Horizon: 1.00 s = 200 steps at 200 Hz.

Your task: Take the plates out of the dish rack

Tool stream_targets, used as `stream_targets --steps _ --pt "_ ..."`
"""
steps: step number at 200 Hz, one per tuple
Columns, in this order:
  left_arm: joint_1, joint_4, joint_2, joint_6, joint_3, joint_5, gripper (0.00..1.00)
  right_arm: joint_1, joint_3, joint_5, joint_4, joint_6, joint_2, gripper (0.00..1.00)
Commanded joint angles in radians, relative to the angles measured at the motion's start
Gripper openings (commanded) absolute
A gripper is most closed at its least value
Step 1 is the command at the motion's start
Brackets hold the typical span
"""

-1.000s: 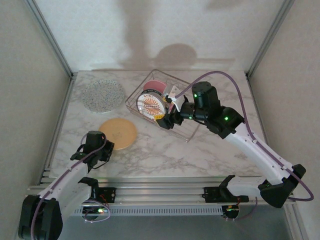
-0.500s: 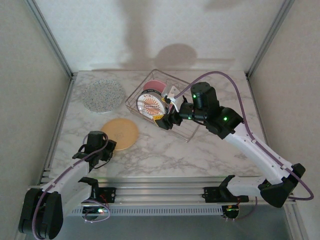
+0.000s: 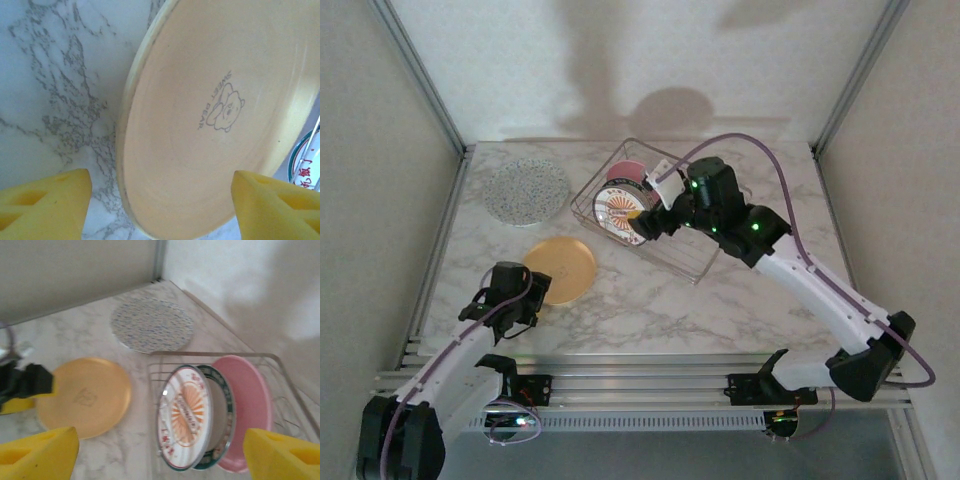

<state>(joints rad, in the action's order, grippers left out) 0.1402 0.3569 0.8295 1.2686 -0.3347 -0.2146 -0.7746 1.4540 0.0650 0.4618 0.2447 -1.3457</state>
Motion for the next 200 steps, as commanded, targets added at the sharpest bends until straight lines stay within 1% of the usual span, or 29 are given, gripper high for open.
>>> stream_targets --steps 1,8,37,54,75,94,126,150,167,182,200 --pt "-0.008 0.116 -0.045 0.028 -0.053 0.047 0.76 0.023 0.102 -0.155 0.022 -0.001 -0.056 0.85" --pt "-0.009 0.135 -0.056 0.032 -0.067 0.052 0.76 0.061 0.123 -0.153 0.032 -0.004 -0.08 0.85" --pt "-0.008 0.224 -0.112 0.046 -0.148 0.102 0.77 0.125 0.206 -0.127 0.07 -0.015 -0.177 0.84" --pt "-0.007 0.27 -0.129 0.042 -0.223 0.145 0.77 0.147 0.228 -0.131 0.072 -0.005 -0.234 0.82" --pt "-0.007 0.296 -0.113 0.002 -0.34 0.186 0.77 0.161 0.252 -0.136 0.068 0.03 -0.302 0.81" --pt "-0.007 0.238 -0.086 -0.051 -0.435 0.185 0.77 0.176 0.274 -0.124 0.066 0.052 -0.361 0.8" --pt "0.004 0.071 0.011 -0.168 -0.595 0.094 0.77 0.201 0.321 -0.114 0.08 0.077 -0.457 0.75" --pt "0.059 0.007 0.103 -0.281 -0.752 0.055 0.77 0.212 0.365 -0.125 0.102 0.089 -0.525 0.73" --pt "0.113 0.013 0.164 -0.347 -0.854 0.065 0.77 0.215 0.39 -0.143 0.111 0.094 -0.563 0.72" --pt "0.149 0.009 0.195 -0.363 -0.892 0.072 0.77 0.215 0.41 -0.15 0.113 0.094 -0.59 0.69" --pt "0.177 -0.026 0.199 -0.343 -0.878 0.077 0.77 0.217 0.437 -0.169 0.116 0.087 -0.623 0.67"
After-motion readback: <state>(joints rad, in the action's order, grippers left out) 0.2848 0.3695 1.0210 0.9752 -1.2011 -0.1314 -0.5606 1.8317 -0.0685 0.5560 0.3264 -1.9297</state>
